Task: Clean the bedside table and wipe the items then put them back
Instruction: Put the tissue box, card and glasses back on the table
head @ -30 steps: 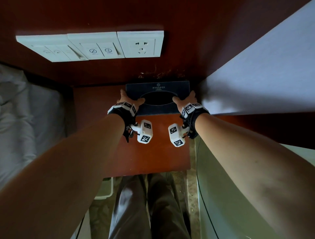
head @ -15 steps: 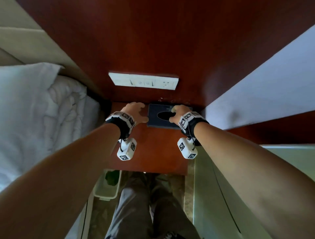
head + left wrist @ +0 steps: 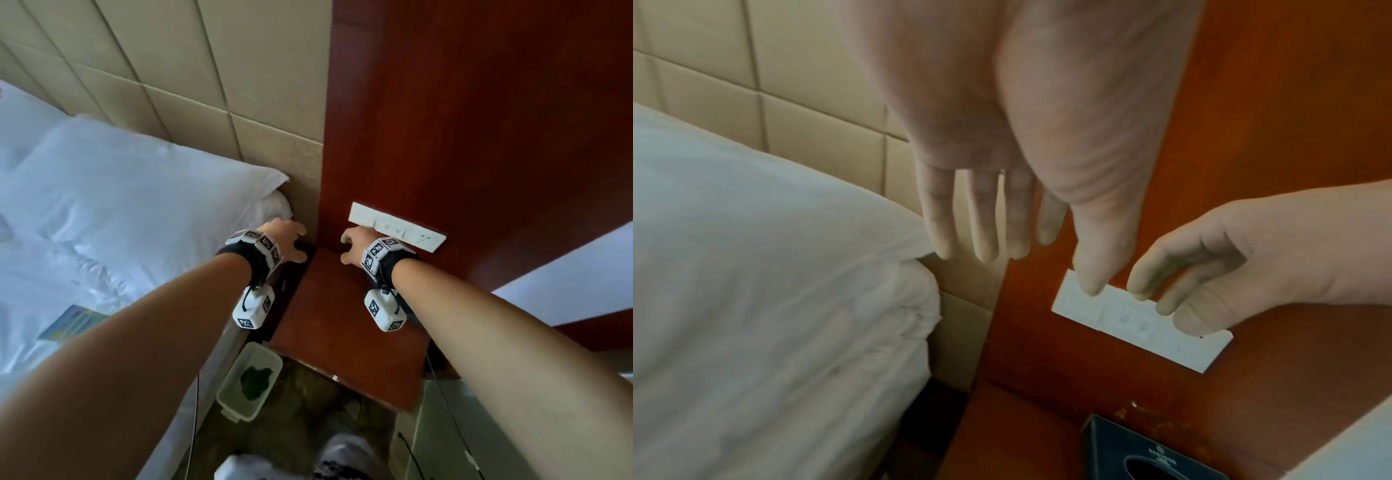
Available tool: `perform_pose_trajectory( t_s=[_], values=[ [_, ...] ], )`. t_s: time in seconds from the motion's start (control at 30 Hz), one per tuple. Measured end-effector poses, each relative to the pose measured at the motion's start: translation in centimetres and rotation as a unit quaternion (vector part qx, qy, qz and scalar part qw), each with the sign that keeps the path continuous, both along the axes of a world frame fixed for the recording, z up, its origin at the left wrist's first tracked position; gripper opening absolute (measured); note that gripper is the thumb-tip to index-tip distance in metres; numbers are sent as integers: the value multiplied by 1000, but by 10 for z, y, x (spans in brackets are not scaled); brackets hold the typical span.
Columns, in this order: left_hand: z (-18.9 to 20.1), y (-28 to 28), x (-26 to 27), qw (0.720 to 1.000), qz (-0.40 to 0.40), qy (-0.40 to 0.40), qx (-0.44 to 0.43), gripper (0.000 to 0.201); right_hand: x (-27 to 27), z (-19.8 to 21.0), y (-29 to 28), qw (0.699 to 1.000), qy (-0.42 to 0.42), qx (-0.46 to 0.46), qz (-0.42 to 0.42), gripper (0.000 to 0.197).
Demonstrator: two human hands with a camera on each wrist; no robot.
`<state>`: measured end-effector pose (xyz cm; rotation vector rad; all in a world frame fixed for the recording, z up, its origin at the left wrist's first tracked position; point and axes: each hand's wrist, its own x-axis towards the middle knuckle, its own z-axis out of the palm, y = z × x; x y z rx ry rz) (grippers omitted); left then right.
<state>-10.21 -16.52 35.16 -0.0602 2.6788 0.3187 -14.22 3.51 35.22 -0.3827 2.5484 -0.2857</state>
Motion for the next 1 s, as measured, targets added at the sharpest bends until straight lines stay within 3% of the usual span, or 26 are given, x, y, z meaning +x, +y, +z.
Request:
perform_pose_trajectory(
  t_s=[0.2, 0.6, 1.0],
  values=[
    [21, -105, 80, 998, 49, 26, -4, 70, 64, 33, -109, 999, 29, 2, 31, 47],
    [32, -277, 244, 985, 169, 45, -6, 59, 198, 57, -303, 991, 41, -14, 126, 42],
    [18, -411, 334, 939, 336, 51, 44, 48, 245, 36, -458, 958, 12, -18, 286, 39]
  ],
)
